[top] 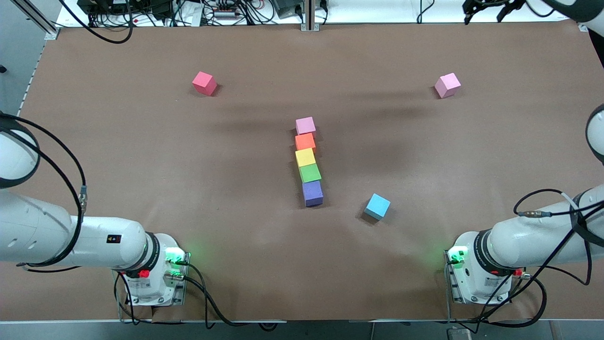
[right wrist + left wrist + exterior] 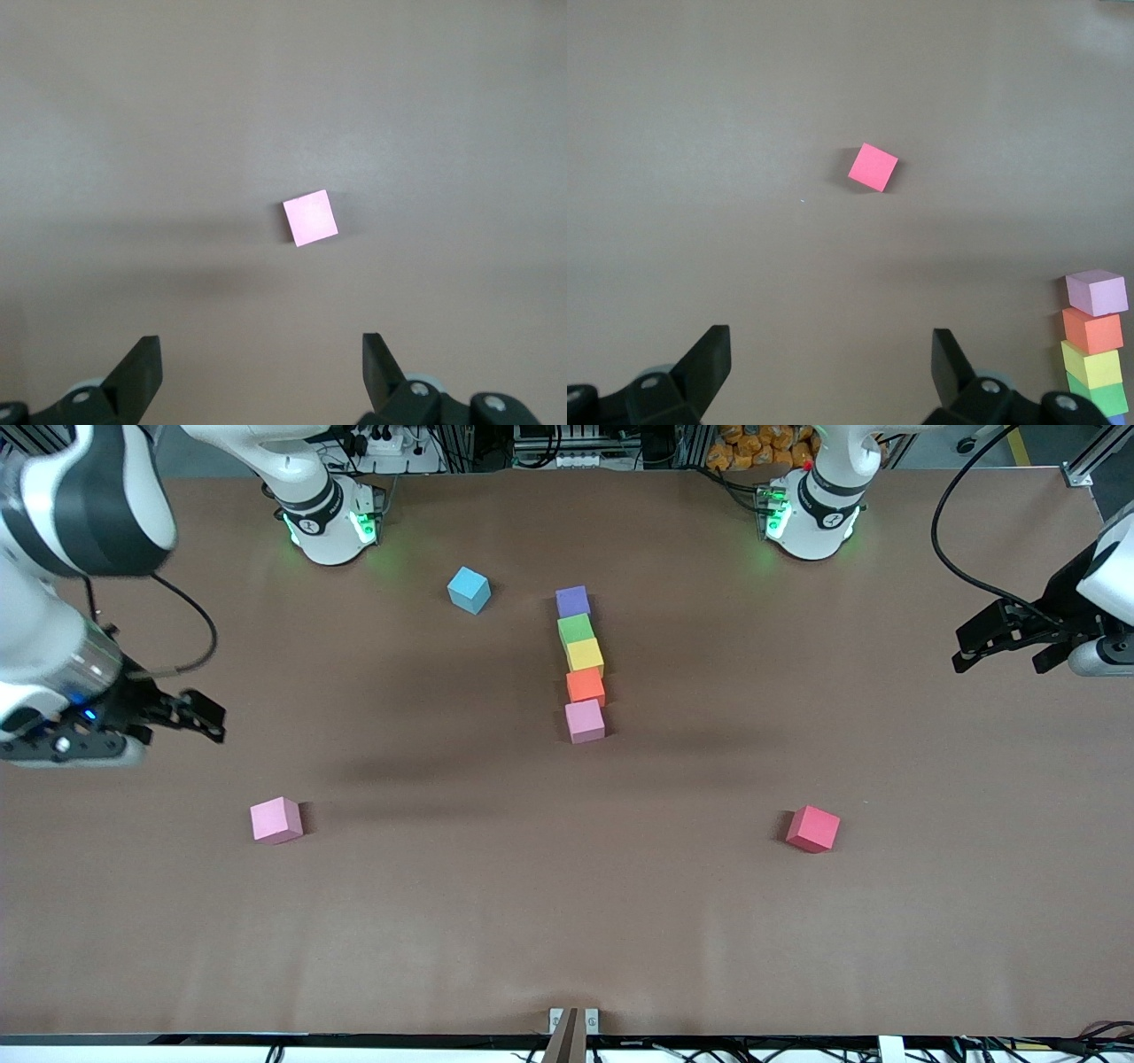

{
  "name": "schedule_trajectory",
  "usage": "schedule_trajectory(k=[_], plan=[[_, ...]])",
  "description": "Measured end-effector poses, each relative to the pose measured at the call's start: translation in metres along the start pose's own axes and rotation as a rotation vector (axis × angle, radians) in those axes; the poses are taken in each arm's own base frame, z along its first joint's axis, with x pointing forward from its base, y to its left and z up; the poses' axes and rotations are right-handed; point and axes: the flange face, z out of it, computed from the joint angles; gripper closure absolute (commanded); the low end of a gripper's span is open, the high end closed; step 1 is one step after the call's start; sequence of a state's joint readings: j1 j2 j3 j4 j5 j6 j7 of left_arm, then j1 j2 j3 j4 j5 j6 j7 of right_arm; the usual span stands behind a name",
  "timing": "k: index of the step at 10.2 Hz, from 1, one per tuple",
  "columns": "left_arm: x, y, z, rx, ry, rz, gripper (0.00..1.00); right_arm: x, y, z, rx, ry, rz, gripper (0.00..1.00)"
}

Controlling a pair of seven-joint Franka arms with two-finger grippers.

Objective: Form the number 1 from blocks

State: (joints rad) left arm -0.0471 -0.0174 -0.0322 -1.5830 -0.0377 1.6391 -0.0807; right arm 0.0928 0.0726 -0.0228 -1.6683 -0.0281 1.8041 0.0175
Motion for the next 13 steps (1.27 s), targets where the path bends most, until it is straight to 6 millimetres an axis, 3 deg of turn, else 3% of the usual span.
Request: schedule_trajectory(k=[3,7,13], plan=[[-0.002,0.0,-0.003,0.0,0.002,0.0,0.0,-0.017,0.007,-0.067,0.002,-0.019,-0.06,0.0],[-0.006,-0.012,-0.013,0.0,0.016,-0.019,0.0,-0.033,0.023,-0.111,0.005,-0.032,-0.088,0.0],[-0.007,-0.017,-0.014,0.001,0.013,-0.007,0.0,-0.033,0.023,-0.116,0.007,-0.026,-0.089,0.0]])
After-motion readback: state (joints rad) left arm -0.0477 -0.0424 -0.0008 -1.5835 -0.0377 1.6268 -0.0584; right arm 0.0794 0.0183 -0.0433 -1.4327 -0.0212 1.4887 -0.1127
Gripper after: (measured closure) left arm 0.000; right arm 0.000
